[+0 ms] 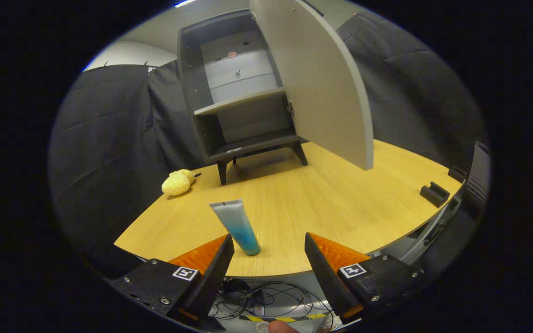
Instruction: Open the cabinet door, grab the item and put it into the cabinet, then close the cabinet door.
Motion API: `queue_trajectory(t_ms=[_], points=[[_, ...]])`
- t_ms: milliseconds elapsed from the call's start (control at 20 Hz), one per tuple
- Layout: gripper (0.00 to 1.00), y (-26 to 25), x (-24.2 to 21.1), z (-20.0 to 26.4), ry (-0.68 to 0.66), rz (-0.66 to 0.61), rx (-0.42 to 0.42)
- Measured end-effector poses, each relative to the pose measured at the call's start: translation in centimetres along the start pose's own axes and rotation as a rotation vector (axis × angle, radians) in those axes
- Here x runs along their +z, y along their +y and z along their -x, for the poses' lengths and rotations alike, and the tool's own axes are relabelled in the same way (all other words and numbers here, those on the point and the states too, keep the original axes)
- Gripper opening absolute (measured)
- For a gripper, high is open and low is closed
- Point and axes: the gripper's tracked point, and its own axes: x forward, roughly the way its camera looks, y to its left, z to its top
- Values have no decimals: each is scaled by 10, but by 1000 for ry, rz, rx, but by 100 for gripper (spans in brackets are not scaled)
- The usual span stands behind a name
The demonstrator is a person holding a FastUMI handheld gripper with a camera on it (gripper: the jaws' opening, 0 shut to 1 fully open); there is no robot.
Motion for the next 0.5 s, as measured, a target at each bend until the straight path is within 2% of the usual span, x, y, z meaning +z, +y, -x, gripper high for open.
queue_trajectory(t_ms=[100, 200, 500], points=[[94, 16, -19, -24, 16, -1, 23], [95, 22, -31, -46, 24, 23, 6], [92, 28, -32, -85, -34, 41, -34]])
